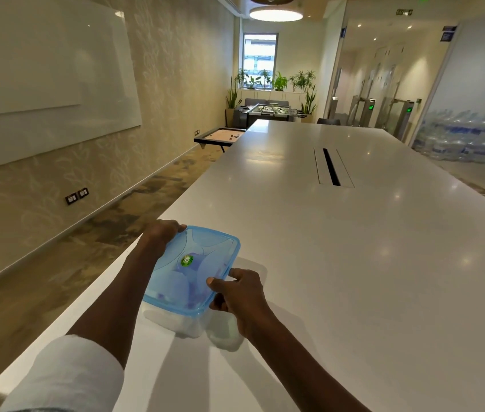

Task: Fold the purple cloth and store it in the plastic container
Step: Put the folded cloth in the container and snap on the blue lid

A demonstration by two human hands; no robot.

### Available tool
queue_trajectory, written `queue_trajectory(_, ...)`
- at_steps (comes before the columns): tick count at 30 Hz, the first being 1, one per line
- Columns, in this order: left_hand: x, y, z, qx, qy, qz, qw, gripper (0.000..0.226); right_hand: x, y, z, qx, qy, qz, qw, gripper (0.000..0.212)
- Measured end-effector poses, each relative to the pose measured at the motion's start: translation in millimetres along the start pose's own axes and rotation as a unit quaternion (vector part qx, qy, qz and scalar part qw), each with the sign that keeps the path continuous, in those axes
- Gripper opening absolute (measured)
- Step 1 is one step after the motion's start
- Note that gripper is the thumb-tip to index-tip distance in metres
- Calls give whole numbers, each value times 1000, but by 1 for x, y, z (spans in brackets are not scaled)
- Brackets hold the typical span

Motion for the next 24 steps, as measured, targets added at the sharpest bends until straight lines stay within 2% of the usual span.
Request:
queue_trajectory(3, 0, -4, 1, -4, 9, -23, 1000, 22, 0, 2, 1, 9, -7, 4, 1000, 40)
queue_trajectory(5, -1, -6, 2, -18, 21, -33, 999, 24, 1, 1, 0, 10, -10, -1, 1000, 49)
queue_trajectory(8, 0, -8, 2, -37, 42, -30, 998, 28, 7, -4, 5, 20, -38, -20, 999, 87)
queue_trajectory(10, 2, -10, 3, -44, 53, -12, 998, 33, 13, -15, 11, 69, -69, -102, 990, 109)
queue_trajectory(12, 3, -12, 5, -50, 58, 5, 997, 37, 17, -27, 15, 100, -86, -211, 968, 118)
queue_trajectory(14, 3, -12, 5, -57, 61, 10, 996, 37, 20, -35, 19, 116, -91, -304, 941, 120)
queue_trajectory(16, 3, -12, 4, -57, 62, 14, 996, 38, 22, -36, 22, 140, -98, -342, 924, 119)
queue_trajectory(24, 3, -11, -1, -72, 72, 37, 994, 45, 23, -35, 24, 144, -117, -335, 924, 116)
Point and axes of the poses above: each hand's wrist, its own z-axis towards the middle knuckle, its own x-axis out of the back of the hand, y = z × x, the point moved 2 cm from there along z, towards the middle knuckle, and after that the axes turned 10 degrees about y, right-handed, at the moved point
